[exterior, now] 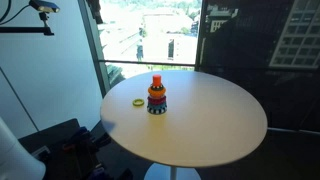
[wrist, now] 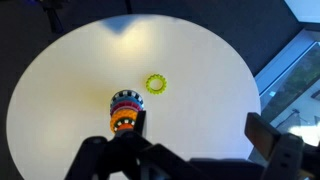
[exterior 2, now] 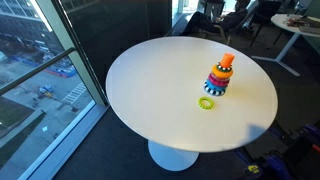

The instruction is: Put the black and white ring on the table

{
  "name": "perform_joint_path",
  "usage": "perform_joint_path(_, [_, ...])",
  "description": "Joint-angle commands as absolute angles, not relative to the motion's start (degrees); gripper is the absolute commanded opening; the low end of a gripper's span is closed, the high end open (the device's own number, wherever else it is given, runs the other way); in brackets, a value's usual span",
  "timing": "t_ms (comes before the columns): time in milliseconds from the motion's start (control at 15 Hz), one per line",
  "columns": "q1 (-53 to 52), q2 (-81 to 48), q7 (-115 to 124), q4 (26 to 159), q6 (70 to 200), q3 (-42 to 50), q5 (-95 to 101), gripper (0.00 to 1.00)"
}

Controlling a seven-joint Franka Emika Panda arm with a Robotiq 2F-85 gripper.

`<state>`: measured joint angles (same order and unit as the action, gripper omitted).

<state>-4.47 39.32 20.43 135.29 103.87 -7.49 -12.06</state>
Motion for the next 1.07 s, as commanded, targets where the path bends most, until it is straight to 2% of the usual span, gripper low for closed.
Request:
perform_joint_path(0, [-3.6, 39.4, 20.0, 135.2, 103.7, -8.1, -12.5, 1.0])
perform_joint_path(1000, [-1.6, 33.9, 23.8, 131.2, 110.1, -9.8, -12.0, 1.0])
